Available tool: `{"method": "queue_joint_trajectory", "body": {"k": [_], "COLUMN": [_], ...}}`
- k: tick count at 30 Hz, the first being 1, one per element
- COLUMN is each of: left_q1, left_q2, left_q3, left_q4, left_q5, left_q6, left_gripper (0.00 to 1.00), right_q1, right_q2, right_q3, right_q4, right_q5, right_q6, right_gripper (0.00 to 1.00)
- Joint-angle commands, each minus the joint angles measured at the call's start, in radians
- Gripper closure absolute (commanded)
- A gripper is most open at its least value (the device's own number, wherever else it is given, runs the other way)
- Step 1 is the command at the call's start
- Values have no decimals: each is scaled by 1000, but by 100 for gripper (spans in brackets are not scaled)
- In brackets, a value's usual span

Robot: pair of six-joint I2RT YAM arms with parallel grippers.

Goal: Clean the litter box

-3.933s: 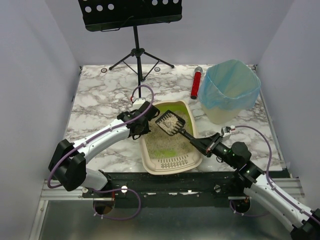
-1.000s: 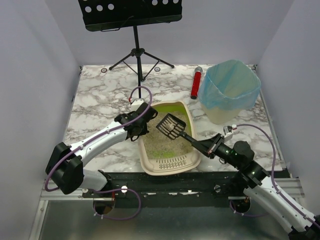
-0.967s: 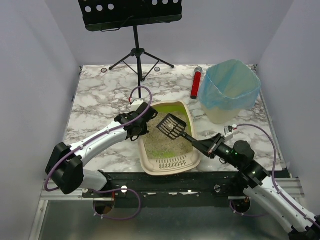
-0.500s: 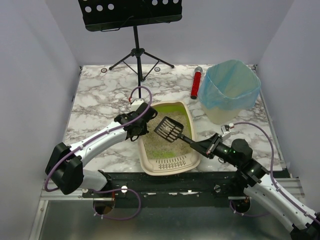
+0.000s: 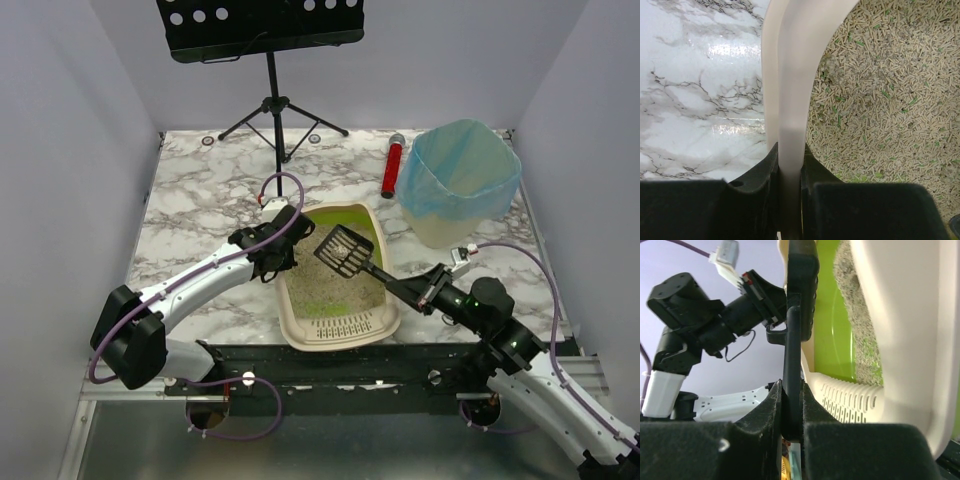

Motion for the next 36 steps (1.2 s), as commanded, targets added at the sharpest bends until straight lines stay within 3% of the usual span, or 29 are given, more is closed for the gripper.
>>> {"method": "queue_joint_trajectory", "body": {"k": [1,5,9,12,16,18,21,24,25,28,36], "left_q1": [4,4,4,4,4,4,5,4,4,4,4], "left_q2": [-39,-34,-37,-30,-33,-34,-30,-28,-28,-20,-37], "left_q3": [29,26,21,24,23,21,24,21,20,23,20], "left_q4": [149,153,166,164,160,164,166,175,176,175,178], "left_q5": [7,9,21,30,23,16,33,41,42,41,44], "left_q6": [-16,-15,-10,-10,-7,-8,-7,-4,-2,-1,2], "left_gripper": [97,97,97,97,97,97,97,97,97,97,97], "right_q1": [1,1,1,1,1,1,1,1,1,1,1], "right_q2": [5,-7,81,160,112,127,57,121,208,255,177], "right_q3": [-27,69,65,101,34,86,121,118,129,144,178], "right_q4": [79,-79,7,-63,89,-20,-75,27,16,-24,-30], "right_q5": [-40,64,-87,-43,-70,-58,107,-32,-93,-60,17], "right_q6": [4,-37,-106,-105,-91,-88,-124,-149,-155,-157,-164], "right_gripper": [99,99,99,99,99,99,99,99,99,99,99]}}
